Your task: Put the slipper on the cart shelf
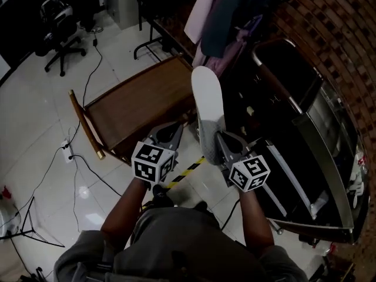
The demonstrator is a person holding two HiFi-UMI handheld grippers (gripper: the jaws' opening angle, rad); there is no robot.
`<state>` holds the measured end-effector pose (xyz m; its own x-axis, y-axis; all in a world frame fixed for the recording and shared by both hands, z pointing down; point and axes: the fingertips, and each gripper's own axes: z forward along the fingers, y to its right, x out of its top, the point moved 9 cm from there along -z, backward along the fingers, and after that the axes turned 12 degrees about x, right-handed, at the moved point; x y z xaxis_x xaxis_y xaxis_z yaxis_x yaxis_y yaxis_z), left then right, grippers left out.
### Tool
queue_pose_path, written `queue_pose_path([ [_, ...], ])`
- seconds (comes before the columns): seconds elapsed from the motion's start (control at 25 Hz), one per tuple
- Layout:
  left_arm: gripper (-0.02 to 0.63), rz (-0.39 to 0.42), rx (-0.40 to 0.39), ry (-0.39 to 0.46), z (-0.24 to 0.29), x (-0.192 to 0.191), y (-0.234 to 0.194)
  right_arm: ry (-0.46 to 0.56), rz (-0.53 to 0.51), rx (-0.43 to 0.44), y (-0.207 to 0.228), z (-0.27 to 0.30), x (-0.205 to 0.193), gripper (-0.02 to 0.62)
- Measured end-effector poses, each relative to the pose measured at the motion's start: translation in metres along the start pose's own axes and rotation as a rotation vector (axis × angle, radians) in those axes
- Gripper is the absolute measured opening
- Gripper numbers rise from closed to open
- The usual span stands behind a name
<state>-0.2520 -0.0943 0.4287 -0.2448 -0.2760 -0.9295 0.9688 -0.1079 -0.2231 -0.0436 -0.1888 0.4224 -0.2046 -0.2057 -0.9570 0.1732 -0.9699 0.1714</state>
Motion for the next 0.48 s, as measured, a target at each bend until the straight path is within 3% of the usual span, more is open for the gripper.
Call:
queue_pose_path([
  [0.32,0.008,0.061,-0.171,-0.041,0.028,-0.017,0.122,0.016,0.047,-0.111,0.014,-0.133,-0.032,0.006],
  [0.48,0.008,0.063,-0.213,-0.062,0.036,-0.028,0.176,0.013,0.064,-0.134,0.013,-0.199,-0.048,0.008],
])
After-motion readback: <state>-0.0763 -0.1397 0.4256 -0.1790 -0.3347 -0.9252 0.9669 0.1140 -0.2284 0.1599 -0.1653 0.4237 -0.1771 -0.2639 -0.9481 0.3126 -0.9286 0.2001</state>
